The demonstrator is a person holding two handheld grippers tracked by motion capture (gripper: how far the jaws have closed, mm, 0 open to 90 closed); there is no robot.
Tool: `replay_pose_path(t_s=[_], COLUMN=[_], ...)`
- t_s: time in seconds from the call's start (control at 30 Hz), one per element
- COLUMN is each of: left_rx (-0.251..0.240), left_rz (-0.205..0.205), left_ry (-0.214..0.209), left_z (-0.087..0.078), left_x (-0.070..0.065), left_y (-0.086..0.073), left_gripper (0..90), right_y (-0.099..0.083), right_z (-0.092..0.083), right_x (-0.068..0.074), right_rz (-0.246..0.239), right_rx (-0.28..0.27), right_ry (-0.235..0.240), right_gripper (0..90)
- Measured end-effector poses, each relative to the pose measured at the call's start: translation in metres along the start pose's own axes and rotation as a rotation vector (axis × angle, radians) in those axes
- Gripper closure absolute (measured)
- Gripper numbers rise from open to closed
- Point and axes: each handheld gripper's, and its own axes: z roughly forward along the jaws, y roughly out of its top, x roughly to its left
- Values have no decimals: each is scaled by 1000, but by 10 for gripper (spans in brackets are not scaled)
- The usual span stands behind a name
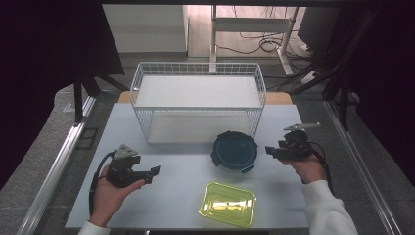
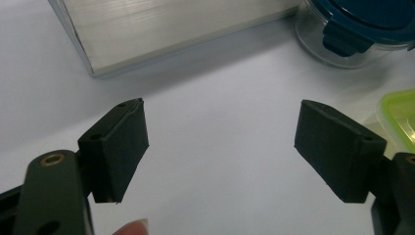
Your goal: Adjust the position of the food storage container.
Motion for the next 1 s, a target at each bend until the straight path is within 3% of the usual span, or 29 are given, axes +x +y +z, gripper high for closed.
replay_pose_path(t_s=[0.2, 0.43, 0.77, 1.0], left_rx=[0, 13, 45, 49], left_rz=[-2, -5, -6, -4], left_ry=[3, 1, -18, -21], left_z=[-2, 2, 6, 7], left_x=[1, 2, 0, -1], left_y=[-2, -3, -5, -6], left_gripper=[199, 196, 208, 211], right_y=[15, 27, 32, 31], right_z=[30, 49, 61, 61], right_x=[-14, -15, -8, -5], right_rz=[-15, -65, -118, -143], right_rx=[72, 132, 169, 165], right_ry=[-17, -7, 5, 12], right_gripper=[549, 708, 863, 883])
